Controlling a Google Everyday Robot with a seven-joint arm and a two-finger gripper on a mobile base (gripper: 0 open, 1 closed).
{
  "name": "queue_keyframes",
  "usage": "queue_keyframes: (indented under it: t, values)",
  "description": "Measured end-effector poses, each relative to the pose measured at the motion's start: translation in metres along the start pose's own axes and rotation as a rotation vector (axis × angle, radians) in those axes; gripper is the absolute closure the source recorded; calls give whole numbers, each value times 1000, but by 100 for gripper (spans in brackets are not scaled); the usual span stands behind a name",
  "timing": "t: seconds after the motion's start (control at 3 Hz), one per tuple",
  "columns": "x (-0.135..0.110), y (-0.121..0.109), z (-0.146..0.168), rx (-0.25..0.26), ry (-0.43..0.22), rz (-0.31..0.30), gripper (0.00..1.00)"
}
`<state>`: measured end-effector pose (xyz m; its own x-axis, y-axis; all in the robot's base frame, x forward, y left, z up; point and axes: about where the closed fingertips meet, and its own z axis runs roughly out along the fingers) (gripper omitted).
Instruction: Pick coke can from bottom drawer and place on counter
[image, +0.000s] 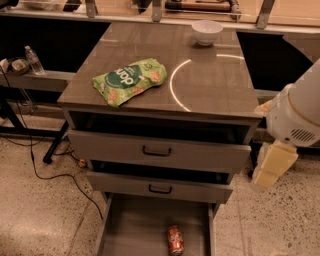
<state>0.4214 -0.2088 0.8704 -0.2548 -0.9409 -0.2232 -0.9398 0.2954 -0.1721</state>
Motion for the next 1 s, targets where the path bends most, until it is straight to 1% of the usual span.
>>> queue_keyframes:
  t: [0.33, 0.67, 1.0]
  values:
    - [-4, 24, 61, -55, -31, -14, 0]
    - [-6, 58, 142, -171, -71, -35, 0]
    - [-6, 62, 149, -181, -74, -25, 0]
